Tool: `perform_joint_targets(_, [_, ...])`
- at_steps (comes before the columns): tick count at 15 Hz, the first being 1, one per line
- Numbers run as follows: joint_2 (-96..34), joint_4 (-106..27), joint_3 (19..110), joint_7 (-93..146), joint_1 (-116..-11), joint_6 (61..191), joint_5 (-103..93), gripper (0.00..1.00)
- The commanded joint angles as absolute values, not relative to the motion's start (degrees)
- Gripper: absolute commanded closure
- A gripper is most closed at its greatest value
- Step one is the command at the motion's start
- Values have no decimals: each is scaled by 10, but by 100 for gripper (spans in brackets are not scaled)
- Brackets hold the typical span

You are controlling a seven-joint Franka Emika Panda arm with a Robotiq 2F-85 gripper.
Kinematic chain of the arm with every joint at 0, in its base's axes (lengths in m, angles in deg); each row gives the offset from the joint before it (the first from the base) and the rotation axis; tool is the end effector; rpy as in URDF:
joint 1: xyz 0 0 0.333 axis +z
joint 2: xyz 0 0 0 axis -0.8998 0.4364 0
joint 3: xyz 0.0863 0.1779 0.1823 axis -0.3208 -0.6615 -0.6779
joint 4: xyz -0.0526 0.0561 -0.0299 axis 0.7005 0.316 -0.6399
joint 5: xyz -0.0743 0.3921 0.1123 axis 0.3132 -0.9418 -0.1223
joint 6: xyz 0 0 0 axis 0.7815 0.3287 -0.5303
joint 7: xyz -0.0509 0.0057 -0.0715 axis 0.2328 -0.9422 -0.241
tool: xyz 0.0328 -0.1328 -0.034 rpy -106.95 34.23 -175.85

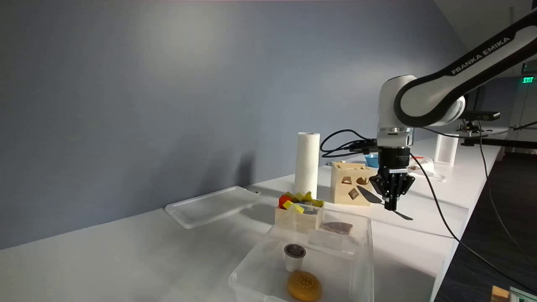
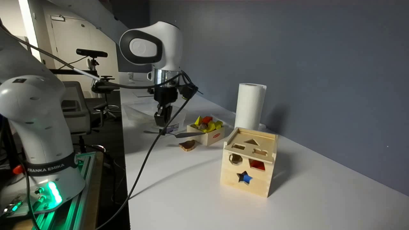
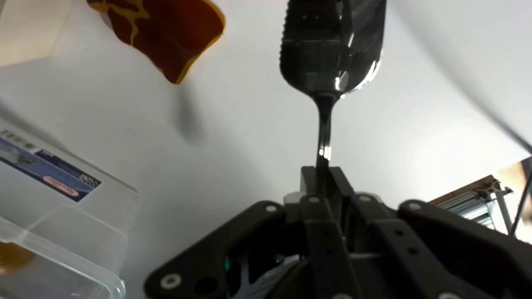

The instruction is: Turn the kitchen utensil in the other direction

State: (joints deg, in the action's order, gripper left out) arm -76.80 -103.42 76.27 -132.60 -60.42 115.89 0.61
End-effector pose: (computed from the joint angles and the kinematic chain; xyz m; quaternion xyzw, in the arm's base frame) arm 0.3892 -0.0722 0.2797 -0.2660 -0.9635 -0.0033 0.0283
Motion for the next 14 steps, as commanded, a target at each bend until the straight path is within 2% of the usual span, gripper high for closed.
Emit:
perform_joint_targets(1, [-814, -1075, 855, -1357, -488, 1166, -5, 98])
perform_joint_targets(3, [-791, -1049, 924, -1342, -423, 1164, 23, 98])
perform_joint_targets(4, [-768, -1051, 900, -1396, -464, 1183, -2, 98])
perform_joint_targets(5, [-790, -1051, 974, -1342, -375, 1179, 53, 98])
perform_joint_targets(6, [-786, -1050, 984, -1342, -369, 1188, 75, 98])
perform_joint_targets(7, [-764, -1049, 961, -1383, -406, 1205, 58, 98])
perform_joint_targets(8, [-767, -1049, 984, -1349, -382, 1229, 100, 98])
perform_joint_targets(14, [-724, -1049, 1001, -1336, -404, 1350, 174, 98])
